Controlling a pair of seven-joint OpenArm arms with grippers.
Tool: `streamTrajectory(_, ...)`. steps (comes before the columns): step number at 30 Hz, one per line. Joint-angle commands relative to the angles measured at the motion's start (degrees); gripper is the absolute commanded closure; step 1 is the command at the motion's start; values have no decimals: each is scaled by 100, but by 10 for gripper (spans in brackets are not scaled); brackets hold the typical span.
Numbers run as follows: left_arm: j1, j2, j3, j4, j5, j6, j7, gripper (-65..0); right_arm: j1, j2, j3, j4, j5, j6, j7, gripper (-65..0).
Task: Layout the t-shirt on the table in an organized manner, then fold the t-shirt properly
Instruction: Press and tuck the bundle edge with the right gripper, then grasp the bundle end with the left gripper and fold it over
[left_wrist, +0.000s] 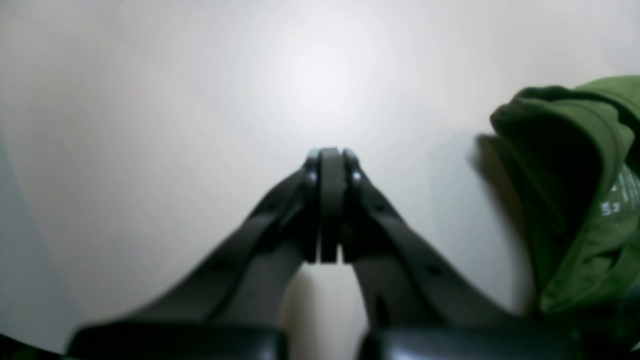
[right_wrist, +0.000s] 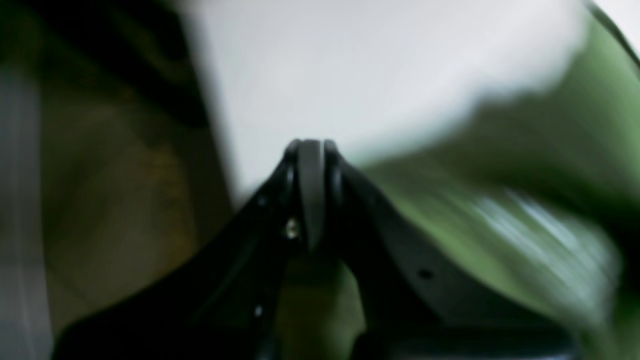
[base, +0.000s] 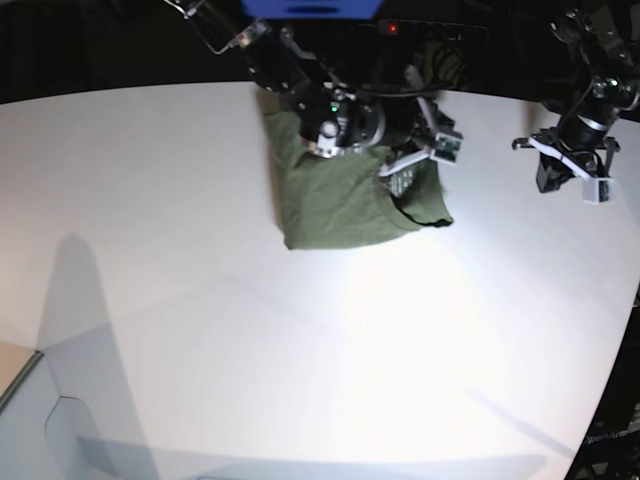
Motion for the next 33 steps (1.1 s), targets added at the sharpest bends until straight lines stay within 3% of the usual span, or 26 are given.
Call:
streamTrajectory(1, -17, -93, -31, 91, -68, -28, -119, -5, 81, -93, -154, 185, 95, 23, 135, 0)
streamTrajectory(4, -17, -93, -31, 126, -68, -28, -119, -5, 90, -93, -189, 431, 95, 23, 126, 0)
streamTrajectory(8, -61, -66, -31, 143, -68, -37, 171, -22, 54, 12, 303, 914, 95, 23, 74, 0)
streamTrajectory(11, -210, -49, -31, 179, -446, -46, 558, -99, 46, 285, 549, 1231, 95, 23, 74, 0)
streamTrajectory(15, -263, -66, -31, 249, -1123, -37, 944, -269, -139, 645, 936, 1609, 95, 23, 74, 0)
streamTrajectory(20, -219, -40, 13, 293, -2046, -37, 1261, -311, -499, 988, 1666, 2286, 95, 23, 74, 0)
streamTrajectory(24, -219, 22, 57, -15, -2828, -37, 1815, -312, -895, 1146, 2308, 2734, 95, 23, 74, -94)
streamTrajectory(27, -263, 206, 198, -384, -3048, -37, 2087, -316, -1132, 1155, 2747, 2901, 95, 23, 74, -166)
streamTrajectory(33, -395, 400, 787, -1043, -3048, -37, 2096, -422, -1431, 1155, 3310, 2971, 95, 23, 100, -219)
